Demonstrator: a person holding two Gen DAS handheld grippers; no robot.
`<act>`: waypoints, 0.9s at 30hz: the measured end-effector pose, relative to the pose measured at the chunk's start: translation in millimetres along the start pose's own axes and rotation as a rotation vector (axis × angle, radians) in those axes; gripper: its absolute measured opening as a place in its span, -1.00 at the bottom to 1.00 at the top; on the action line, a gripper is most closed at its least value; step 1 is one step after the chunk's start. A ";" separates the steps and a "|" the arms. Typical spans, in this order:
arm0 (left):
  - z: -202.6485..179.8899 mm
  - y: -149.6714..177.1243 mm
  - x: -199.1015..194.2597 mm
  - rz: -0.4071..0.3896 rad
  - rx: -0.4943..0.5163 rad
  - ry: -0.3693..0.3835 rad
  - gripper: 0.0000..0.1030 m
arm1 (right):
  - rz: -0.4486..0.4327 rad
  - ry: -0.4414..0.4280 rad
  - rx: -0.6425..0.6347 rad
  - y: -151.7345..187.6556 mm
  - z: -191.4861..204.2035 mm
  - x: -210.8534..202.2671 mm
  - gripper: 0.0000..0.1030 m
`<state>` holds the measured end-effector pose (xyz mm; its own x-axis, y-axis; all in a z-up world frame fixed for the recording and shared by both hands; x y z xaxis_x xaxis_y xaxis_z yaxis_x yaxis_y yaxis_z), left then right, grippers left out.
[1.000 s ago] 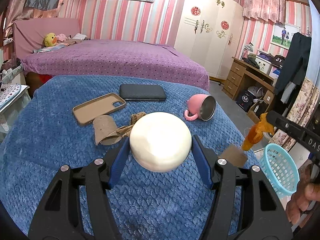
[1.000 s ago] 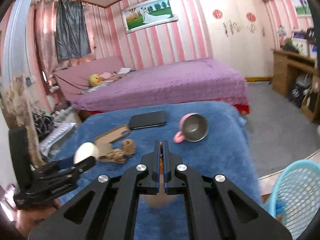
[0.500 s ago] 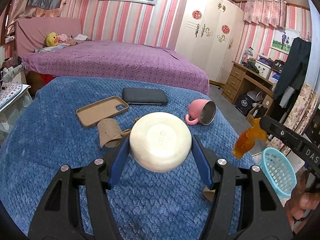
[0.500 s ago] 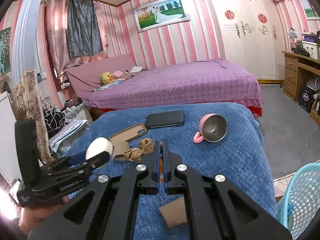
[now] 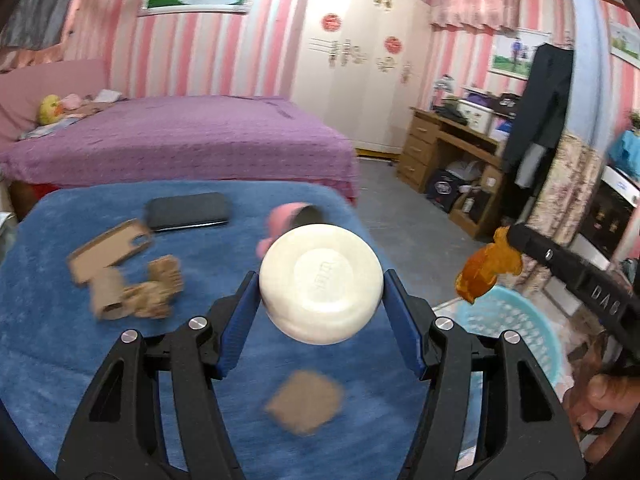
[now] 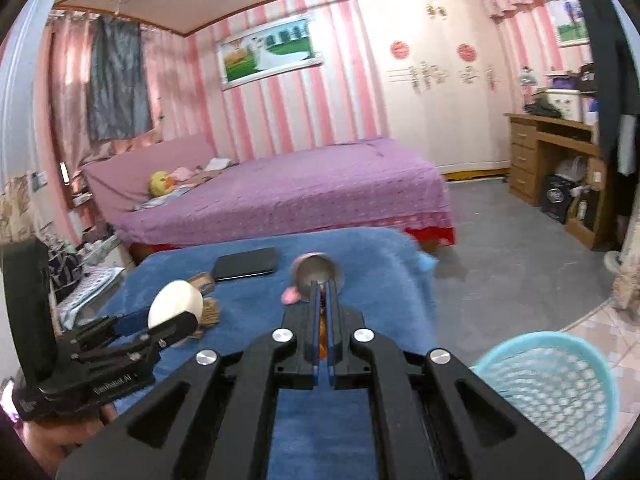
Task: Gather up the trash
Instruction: 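Carry the white ball in the left gripper and orange peel in the right toward the wastebasket, then open both grippers over the blue wastebasket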
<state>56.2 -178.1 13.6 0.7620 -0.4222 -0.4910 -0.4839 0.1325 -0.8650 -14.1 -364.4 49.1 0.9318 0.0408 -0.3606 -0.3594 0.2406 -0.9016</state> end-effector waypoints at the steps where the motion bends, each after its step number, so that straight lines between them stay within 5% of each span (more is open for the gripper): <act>1: -12.7 -3.2 3.1 -0.003 0.012 0.013 0.18 | -0.009 0.044 0.006 -2.1 -15.6 -6.7 -0.96; 13: -172.4 -5.7 51.7 0.054 0.144 0.218 0.18 | -0.075 0.264 0.214 -6.7 -153.5 -59.7 -0.92; 14: -180.9 -1.8 56.6 0.069 0.151 0.228 0.19 | -0.076 0.285 0.214 -6.8 -157.9 -60.5 -0.89; 15: -188.1 1.9 62.1 0.087 0.154 0.243 0.22 | -0.075 0.305 0.216 -6.6 -163.2 -61.3 -0.66; 16: -193.4 4.6 65.8 0.098 0.154 0.256 0.26 | -0.080 0.309 0.221 -6.3 -167.6 -62.7 -0.24; 17: -197.6 7.5 70.0 0.106 0.151 0.262 0.35 | -0.088 0.309 0.230 -6.3 -172.4 -65.3 -0.05; 22: -207.0 13.6 78.0 0.127 0.161 0.280 0.49 | -0.124 0.293 0.267 -10.5 -183.7 -75.2 -0.01; 27: -163.6 3.1 61.7 0.089 0.137 0.199 0.50 | -0.120 0.234 0.258 -12.3 -168.7 -62.9 -0.01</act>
Point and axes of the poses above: each gripper's, at about its wrist camera, not at the fingertips, and x roughly the way its jaws point, z to its left, y to its underside, the point moved 3 cm from there along x, roughly the way its jaws point, and after that the axes turned 5 degrees about x, right-handed, at the moved point
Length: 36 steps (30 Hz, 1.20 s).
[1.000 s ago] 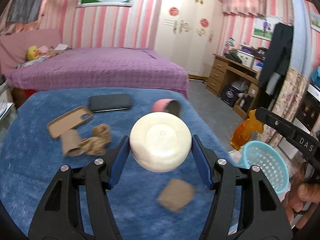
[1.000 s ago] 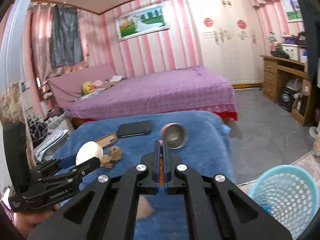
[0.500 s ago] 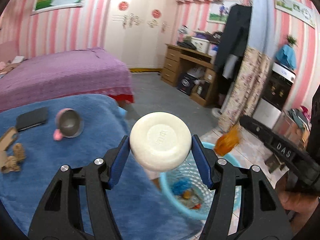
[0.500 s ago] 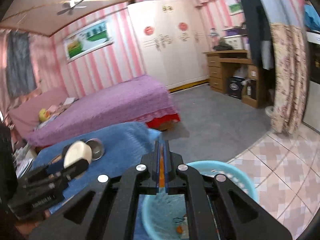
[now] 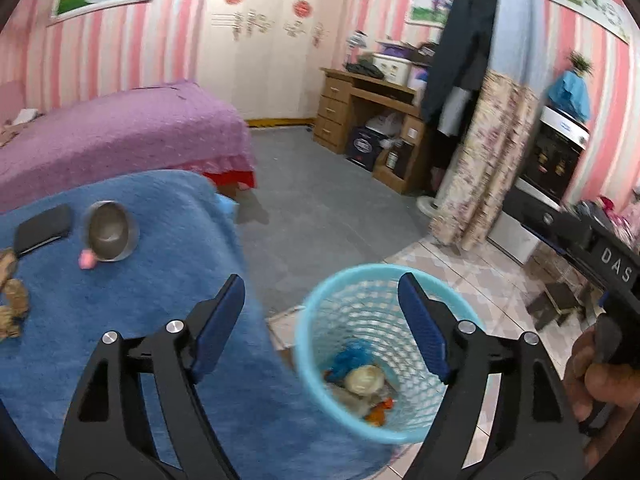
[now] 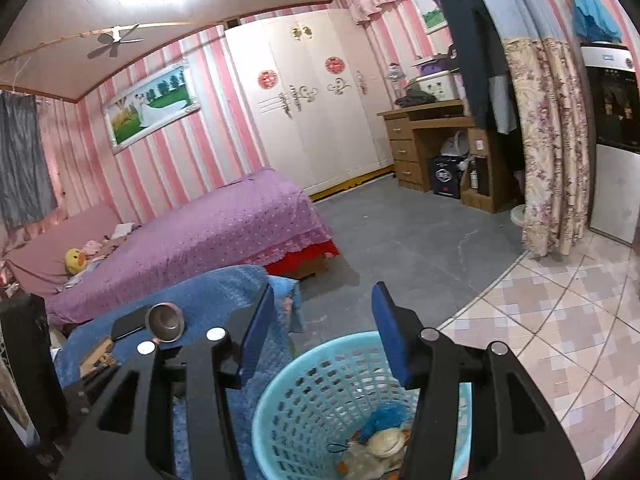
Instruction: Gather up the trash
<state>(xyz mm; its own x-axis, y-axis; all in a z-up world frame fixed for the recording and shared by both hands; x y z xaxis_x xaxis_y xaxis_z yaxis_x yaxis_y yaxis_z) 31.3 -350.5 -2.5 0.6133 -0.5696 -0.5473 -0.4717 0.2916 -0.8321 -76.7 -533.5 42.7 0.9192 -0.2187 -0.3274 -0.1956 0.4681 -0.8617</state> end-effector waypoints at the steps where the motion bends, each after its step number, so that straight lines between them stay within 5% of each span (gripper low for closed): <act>1: 16.4 2.1 -9.9 -0.006 -0.006 -0.029 0.50 | 0.003 -0.010 -0.009 2.5 5.6 -0.6 0.02; 8: 149.1 40.9 -73.6 0.004 -0.057 -0.302 0.54 | 0.106 -0.171 -0.025 42.5 86.5 27.1 0.41; 15: 284.4 112.7 -126.1 0.069 -0.244 -0.500 0.54 | 0.394 -0.314 -0.281 147.5 202.5 74.9 0.54; 20: 316.9 132.8 -130.9 0.108 -0.256 -0.522 0.55 | 0.512 -0.369 -0.427 208.1 249.7 88.9 0.54; 30: 341.3 158.3 -130.4 0.154 -0.327 -0.486 0.55 | 0.621 -0.266 -0.550 266.6 273.3 110.3 0.52; 34: 342.4 165.0 -129.8 0.170 -0.321 -0.488 0.55 | 0.629 -0.243 -0.557 268.2 272.7 114.5 0.08; 36: 344.2 165.2 -130.1 0.168 -0.337 -0.485 0.55 | 0.623 -0.279 -0.504 259.1 275.1 110.9 0.05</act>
Point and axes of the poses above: each gripper's, at about its wrist camera, not at the fingertips, and x roughly the way its jaws point, z to its left, y to its underside, the point moved 3 cm from there along x, roughly the way its jaws point, and after that the axes turned 5 degrees about x, right-handed, at the moved point
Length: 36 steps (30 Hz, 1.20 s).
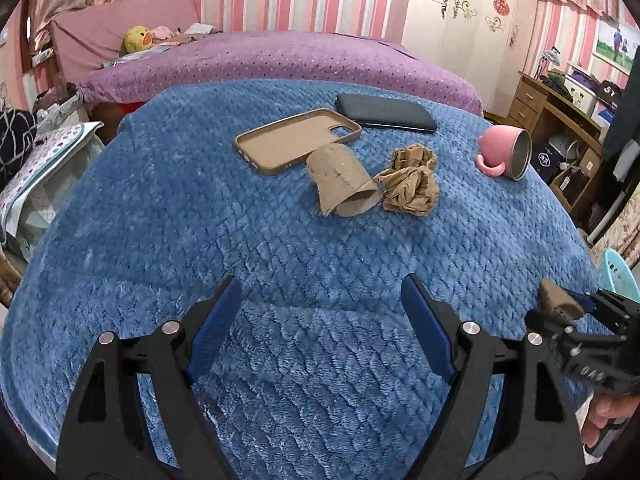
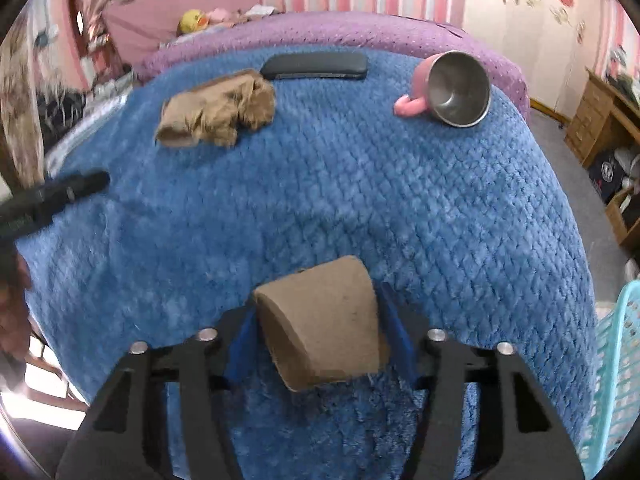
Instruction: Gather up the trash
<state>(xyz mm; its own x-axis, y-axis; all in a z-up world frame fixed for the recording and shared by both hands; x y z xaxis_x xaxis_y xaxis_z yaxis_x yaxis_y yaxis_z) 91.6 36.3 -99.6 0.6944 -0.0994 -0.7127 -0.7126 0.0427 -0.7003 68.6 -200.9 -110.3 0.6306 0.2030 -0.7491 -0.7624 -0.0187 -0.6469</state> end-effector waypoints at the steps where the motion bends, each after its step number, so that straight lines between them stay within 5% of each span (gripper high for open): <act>1: -0.1 -0.7 -0.6 -0.003 -0.006 0.004 0.55 | -0.012 -0.012 0.003 -2.8 2.2 -3.1 0.03; 9: -10.6 -16.8 -13.5 -0.079 -0.051 0.045 0.55 | -0.174 -0.008 0.001 -44.1 19.7 -47.3 0.03; 16: -25.9 -29.0 -6.1 -0.118 -0.050 0.046 0.55 | -0.210 -0.030 0.061 -71.7 4.2 -34.6 0.04; 26: -62.9 -47.6 22.2 -0.182 0.053 0.057 0.52 | -0.173 -0.021 0.130 -73.6 -25.1 -11.1 0.06; 36: -72.4 -59.6 63.3 -0.118 0.034 0.042 0.13 | -0.162 -0.033 0.108 -85.0 -27.6 0.4 0.08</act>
Point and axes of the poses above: each gripper's, at about its wrist camera, not at the fingertips, and x roughly the way its jaws point, z to its left, y to its underside, the point moved 3 cm from there along x, roughly the way its jaws point, and after that the axes turned 5 degrees about x, right-handed, at the moved point
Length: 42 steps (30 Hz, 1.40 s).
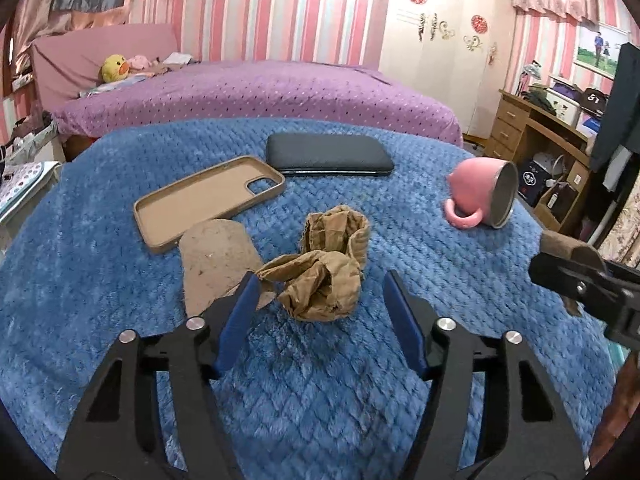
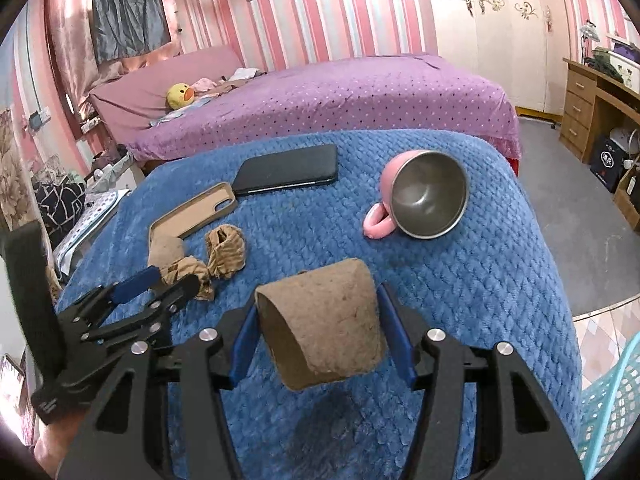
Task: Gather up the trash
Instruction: 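Grasp the crumpled brown paper with the left gripper while the right holds the cup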
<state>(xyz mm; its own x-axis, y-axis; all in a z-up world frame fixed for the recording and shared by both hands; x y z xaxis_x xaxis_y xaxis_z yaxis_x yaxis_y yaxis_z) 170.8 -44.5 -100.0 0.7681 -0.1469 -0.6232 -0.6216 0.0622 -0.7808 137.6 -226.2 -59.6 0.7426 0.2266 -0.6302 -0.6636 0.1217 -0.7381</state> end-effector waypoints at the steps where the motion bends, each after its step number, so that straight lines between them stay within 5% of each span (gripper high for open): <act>1: -0.5 0.1 4.2 0.011 0.001 0.002 0.08 | 0.003 -0.002 0.001 -0.1 -0.4 1.0 0.08; 3: 1.9 2.8 14.7 0.051 -0.006 0.009 -0.19 | 0.004 -0.002 0.000 -0.6 0.0 1.8 0.09; 7: 4.2 4.2 13.5 0.044 -0.030 0.020 -0.26 | 0.005 -0.004 -0.007 0.4 3.3 1.4 0.09; 27: 11.7 4.9 -121.4 -0.128 -0.040 0.056 -0.26 | -0.143 -0.034 -0.060 20.6 47.4 -84.6 0.09; 42: 22.0 6.2 -143.6 -0.169 -0.039 0.031 -0.26 | -0.209 0.008 -0.041 17.7 42.3 -111.4 0.09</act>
<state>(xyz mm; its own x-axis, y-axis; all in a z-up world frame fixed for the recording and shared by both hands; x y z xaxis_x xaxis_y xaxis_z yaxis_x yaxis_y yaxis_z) 60.0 -1.3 -16.3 0.8574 -0.1829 -0.4811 -0.4901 -0.0047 -0.8717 39.4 -208.5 7.8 0.8646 0.1930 -0.4639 -0.4907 0.1263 -0.8621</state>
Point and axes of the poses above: each gripper's, at about its wrist camera, not at the fingertips, and x roughly the way its jaws point, z to its left, y to its underside, the point moved 3 cm from there along x, roughly the way its jaws point, and after that the axes turned 5 degrees about x, right-handed, at the moved point
